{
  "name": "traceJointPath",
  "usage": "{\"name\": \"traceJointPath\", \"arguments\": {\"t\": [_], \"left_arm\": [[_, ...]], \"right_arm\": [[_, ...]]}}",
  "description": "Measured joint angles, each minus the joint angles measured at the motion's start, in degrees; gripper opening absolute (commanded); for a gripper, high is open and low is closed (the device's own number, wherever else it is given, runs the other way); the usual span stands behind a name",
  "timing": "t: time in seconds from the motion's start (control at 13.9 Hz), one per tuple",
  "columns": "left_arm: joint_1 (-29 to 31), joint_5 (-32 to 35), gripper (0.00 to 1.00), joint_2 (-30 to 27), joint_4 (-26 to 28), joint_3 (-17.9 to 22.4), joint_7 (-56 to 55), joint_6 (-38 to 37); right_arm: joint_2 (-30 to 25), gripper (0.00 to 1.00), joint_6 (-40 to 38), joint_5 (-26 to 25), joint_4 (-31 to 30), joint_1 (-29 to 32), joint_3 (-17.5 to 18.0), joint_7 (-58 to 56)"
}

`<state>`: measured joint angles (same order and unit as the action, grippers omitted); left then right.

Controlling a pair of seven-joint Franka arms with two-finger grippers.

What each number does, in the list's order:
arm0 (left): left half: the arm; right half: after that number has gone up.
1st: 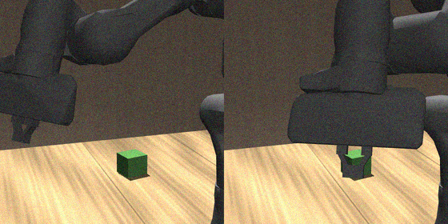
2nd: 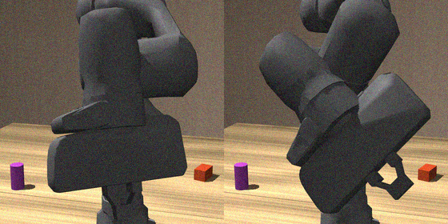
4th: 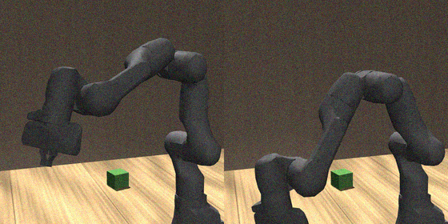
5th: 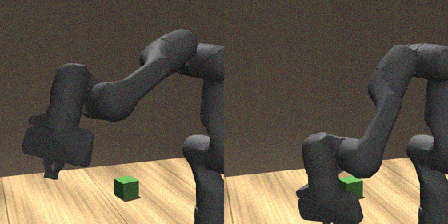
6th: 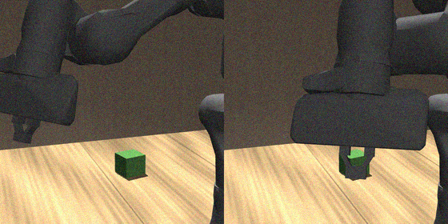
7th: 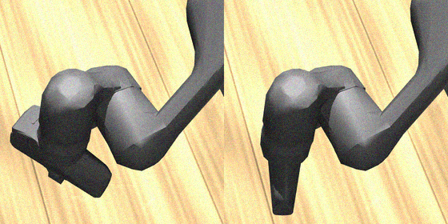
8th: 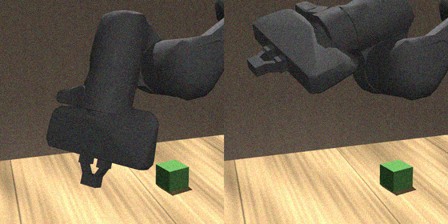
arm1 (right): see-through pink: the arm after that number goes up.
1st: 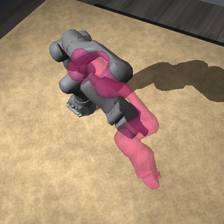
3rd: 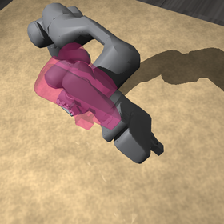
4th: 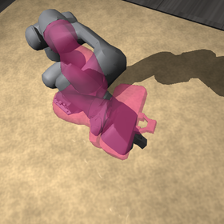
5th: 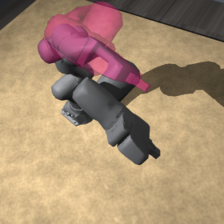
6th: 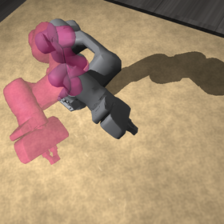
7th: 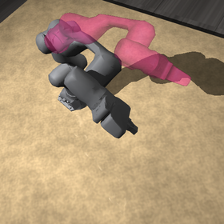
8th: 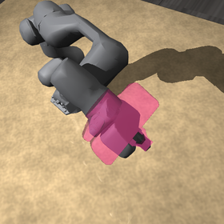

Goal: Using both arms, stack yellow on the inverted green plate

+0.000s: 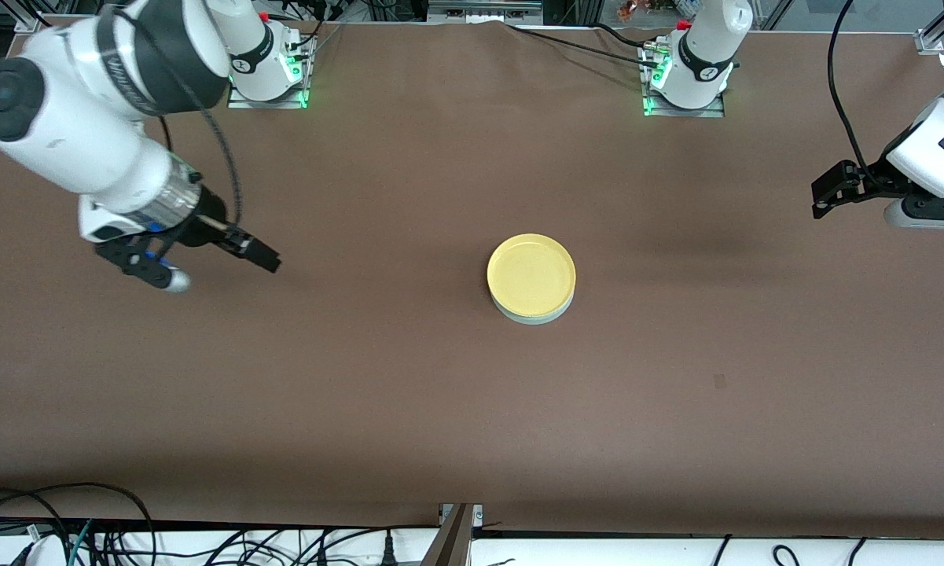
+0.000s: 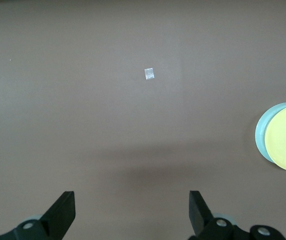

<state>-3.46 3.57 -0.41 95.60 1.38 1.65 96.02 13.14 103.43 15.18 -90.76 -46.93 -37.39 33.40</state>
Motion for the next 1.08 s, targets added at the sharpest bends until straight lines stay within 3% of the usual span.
{"name": "traceJointPath", "arguments": {"t": [0.14, 0.29, 0.57, 0.72, 0.86, 1.08], "left_arm": [[0.0, 0.0, 1.00, 0.0, 0.0, -0.1, 0.0, 0.0], [0.0, 0.0, 1.00, 0.0, 0.0, -0.2, 0.0, 0.0], [-0.1, 0.0, 1.00, 0.0, 0.0, -0.3, 0.0, 0.0], [-0.1, 0.0, 1.00, 0.0, 0.0, -0.3, 0.0, 0.0], [-0.1, 0.0, 1.00, 0.0, 0.1, -0.3, 0.0, 0.0], [-0.1, 0.0, 1.00, 0.0, 0.1, -0.3, 0.0, 0.0]], "right_arm": [[-2.0, 1.00, -3.2, -3.1, 0.5, 2.5, 0.2, -5.3], [-5.3, 1.00, -6.9, -6.9, 0.0, 9.5, 5.4, -12.4], [-10.0, 1.00, -11.3, -14.5, -4.2, 28.8, 26.9, -19.2], [-12.1, 1.00, -11.3, -15.4, -8.2, 35.4, 34.0, -22.3], [-14.5, 1.00, -11.4, -15.6, -10.7, 39.7, 36.6, -27.7], [-16.6, 1.00, -12.2, -15.6, -11.3, 41.9, 36.6, -32.1]]}}
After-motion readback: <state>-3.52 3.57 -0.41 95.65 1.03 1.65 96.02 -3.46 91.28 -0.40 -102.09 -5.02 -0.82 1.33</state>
